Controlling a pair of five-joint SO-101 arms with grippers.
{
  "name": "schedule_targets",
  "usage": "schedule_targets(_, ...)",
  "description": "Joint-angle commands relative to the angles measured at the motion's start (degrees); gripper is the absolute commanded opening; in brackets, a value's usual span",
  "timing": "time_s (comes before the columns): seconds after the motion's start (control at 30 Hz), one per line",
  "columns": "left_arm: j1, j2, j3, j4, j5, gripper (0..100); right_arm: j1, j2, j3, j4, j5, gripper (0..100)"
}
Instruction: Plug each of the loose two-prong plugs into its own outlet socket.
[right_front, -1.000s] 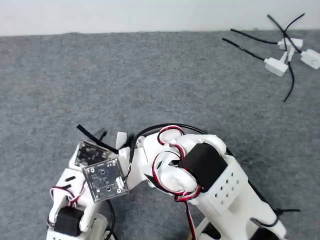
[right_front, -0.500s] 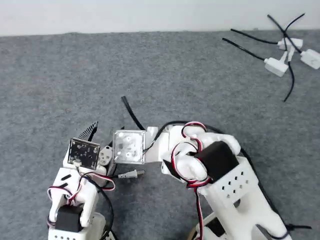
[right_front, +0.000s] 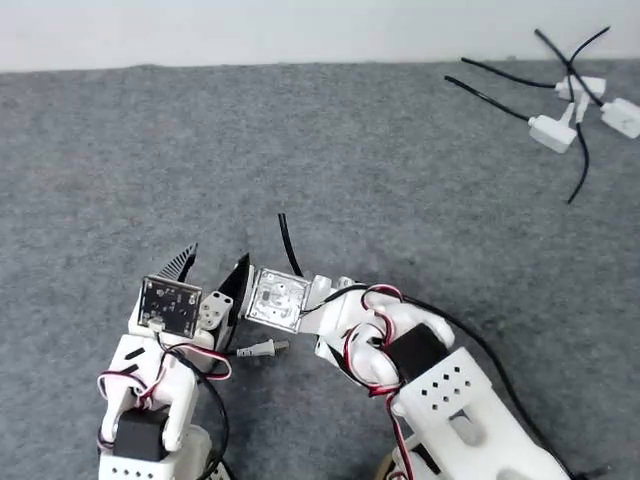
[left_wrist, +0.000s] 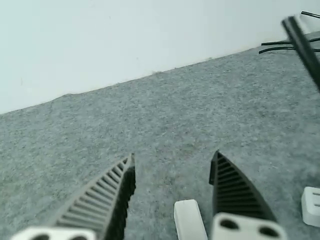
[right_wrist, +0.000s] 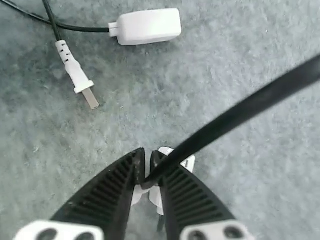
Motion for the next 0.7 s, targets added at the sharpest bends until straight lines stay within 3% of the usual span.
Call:
schedule_targets(0.0, -0.1, -0.9, -0.6, -1.9, 0.4, 24, 0.7, -1.7, 0.8, -3.7, -1.8, 0.9)
schedule_targets(0.67, -0.1, -0.9, -0.4, -1.9, 0.4, 24, 0.7, -1.7, 1.5, -4.1, -2.2, 0.9)
